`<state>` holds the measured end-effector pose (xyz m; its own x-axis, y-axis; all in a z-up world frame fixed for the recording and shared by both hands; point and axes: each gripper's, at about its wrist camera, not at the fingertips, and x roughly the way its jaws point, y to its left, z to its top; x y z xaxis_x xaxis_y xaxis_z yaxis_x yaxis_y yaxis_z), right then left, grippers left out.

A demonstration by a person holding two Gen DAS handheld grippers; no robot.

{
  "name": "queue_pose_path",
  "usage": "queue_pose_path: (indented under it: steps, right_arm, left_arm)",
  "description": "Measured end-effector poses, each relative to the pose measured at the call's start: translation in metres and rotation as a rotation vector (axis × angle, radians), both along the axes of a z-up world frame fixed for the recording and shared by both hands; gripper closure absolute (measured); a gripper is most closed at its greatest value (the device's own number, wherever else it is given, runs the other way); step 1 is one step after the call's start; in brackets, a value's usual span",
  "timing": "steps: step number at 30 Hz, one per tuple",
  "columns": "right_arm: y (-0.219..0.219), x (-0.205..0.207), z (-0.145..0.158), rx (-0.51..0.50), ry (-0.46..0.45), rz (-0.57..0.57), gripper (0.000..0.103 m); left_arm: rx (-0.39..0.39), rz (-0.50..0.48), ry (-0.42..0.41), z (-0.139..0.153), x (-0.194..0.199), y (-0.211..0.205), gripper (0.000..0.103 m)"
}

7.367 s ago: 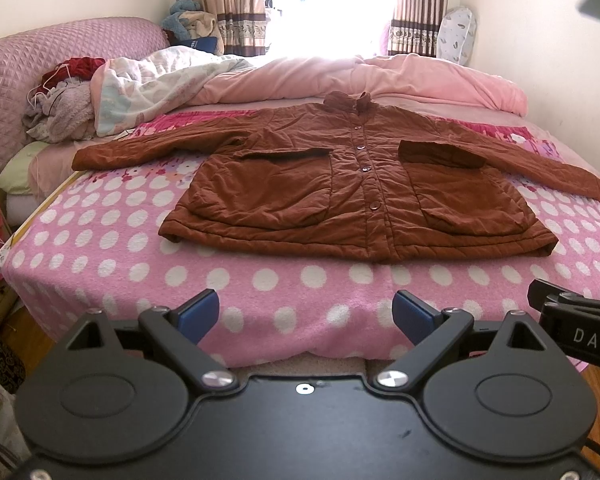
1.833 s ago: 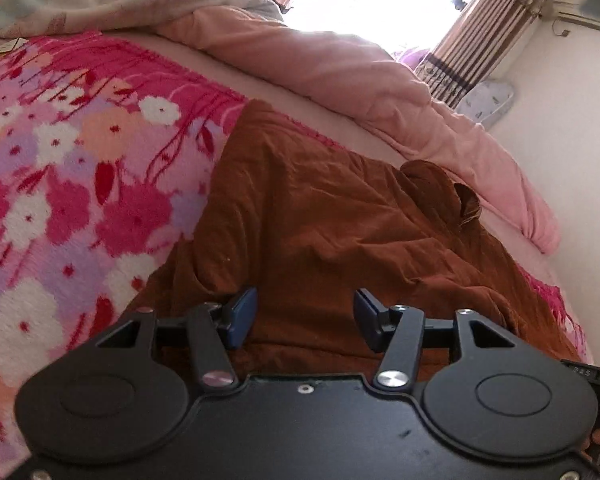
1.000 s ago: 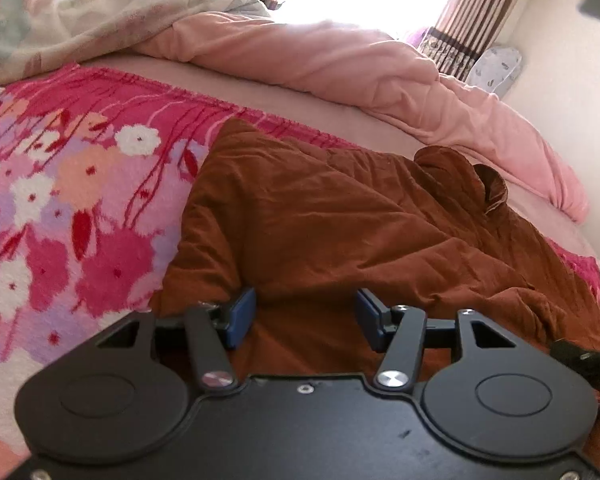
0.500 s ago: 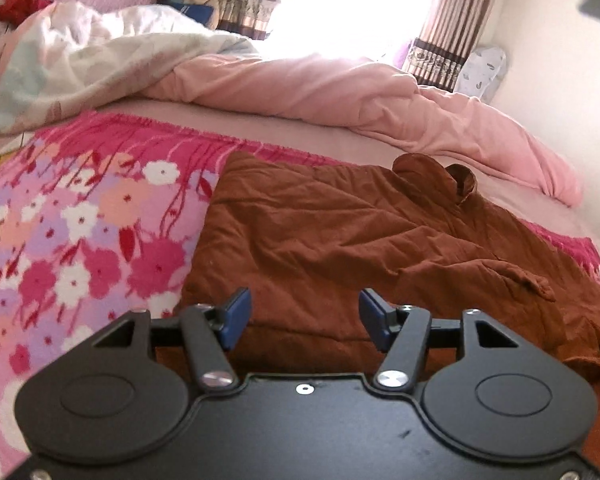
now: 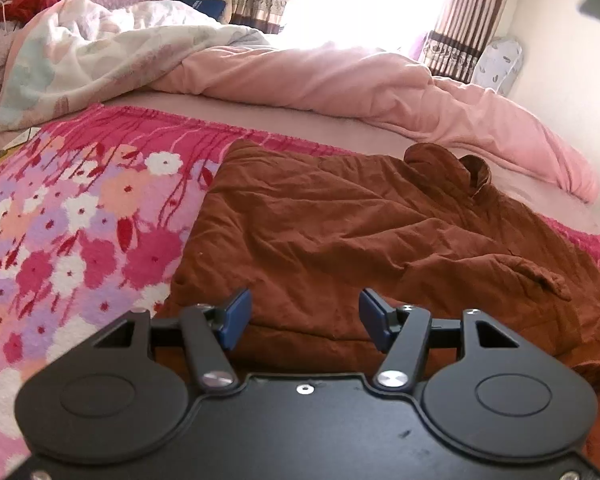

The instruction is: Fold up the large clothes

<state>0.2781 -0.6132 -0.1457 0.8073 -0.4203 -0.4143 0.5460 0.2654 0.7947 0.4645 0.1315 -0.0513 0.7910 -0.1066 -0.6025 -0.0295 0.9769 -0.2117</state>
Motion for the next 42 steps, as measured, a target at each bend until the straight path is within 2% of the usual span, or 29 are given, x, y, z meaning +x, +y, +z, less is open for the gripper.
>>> queue_pose_path:
  steps: [3, 4, 6, 7, 10, 13, 17, 21, 24, 27, 29, 30, 31, 33, 35, 40, 42]
  right_arm:
    - [-0.002, 0.001, 0.001, 0.003, -0.022, -0.022, 0.030]
    - [-0.002, 0.003, 0.002, -0.002, -0.014, -0.024, 0.033]
    - [0.001, 0.004, 0.005, -0.022, 0.027, -0.028, 0.059]
    - [0.000, 0.006, 0.007, -0.030, 0.047, -0.021, 0.075]
    - [0.007, 0.008, 0.024, -0.084, 0.071, -0.008, 0.088]
    - [0.026, 0.013, 0.057, -0.185, 0.056, 0.022, 0.090]
    - [0.084, 0.030, 0.117, -0.340, -0.039, 0.152, 0.090]
    - [0.179, 0.061, 0.173, -0.512, -0.155, 0.370, 0.090]
    - [0.259, 0.088, 0.193, -0.584, -0.227, 0.537, 0.086]
    - [0.340, 0.122, 0.189, -0.602, -0.258, 0.740, 0.069]
    - [0.388, 0.148, 0.175, -0.581, -0.230, 0.906, 0.025]
    - [0.405, 0.156, 0.167, -0.578, -0.203, 0.949, 0.024]
    - [0.419, 0.161, 0.159, -0.573, -0.174, 0.967, 0.031]
    - [0.423, 0.162, 0.148, -0.548, -0.150, 1.000, 0.032]
    - [0.407, 0.153, 0.139, -0.484, -0.163, 1.005, 0.031]
    - [0.324, 0.116, 0.109, -0.298, -0.087, 0.880, 0.031]
    - [0.291, 0.099, 0.092, -0.209, -0.067, 0.817, 0.031]
  left_arm:
    - [0.009, -0.003, 0.000, 0.000, 0.000, -0.001, 0.042]
    - [0.009, -0.004, -0.001, 0.001, -0.001, -0.001, 0.042]
    - [0.006, -0.005, -0.004, 0.002, -0.001, -0.001, 0.042]
    - [0.003, -0.005, -0.006, 0.002, -0.002, -0.001, 0.042]
    - [-0.006, -0.014, -0.015, 0.005, -0.006, 0.001, 0.042]
    - [-0.011, -0.029, -0.031, 0.010, -0.011, 0.002, 0.042]
    - [-0.026, -0.048, -0.047, 0.015, -0.016, 0.005, 0.042]
    - [-0.066, -0.062, -0.051, 0.018, -0.022, 0.009, 0.042]
    - [-0.109, -0.076, -0.049, 0.018, -0.027, 0.011, 0.042]
    - [-0.156, -0.100, -0.038, 0.016, -0.028, 0.008, 0.042]
    - [-0.205, -0.124, -0.015, 0.014, -0.026, 0.005, 0.042]
    - [-0.235, -0.143, -0.002, 0.012, -0.026, 0.003, 0.042]
    - [-0.264, -0.163, 0.007, 0.011, -0.025, 0.000, 0.042]
    - [-0.310, -0.205, 0.022, 0.008, -0.023, -0.007, 0.042]
    - [-0.344, -0.238, 0.037, 0.006, -0.017, -0.020, 0.042]
    - [-0.450, -0.299, 0.081, -0.002, 0.013, -0.062, 0.042]
    - [-0.478, -0.291, 0.109, -0.007, 0.028, -0.079, 0.042]
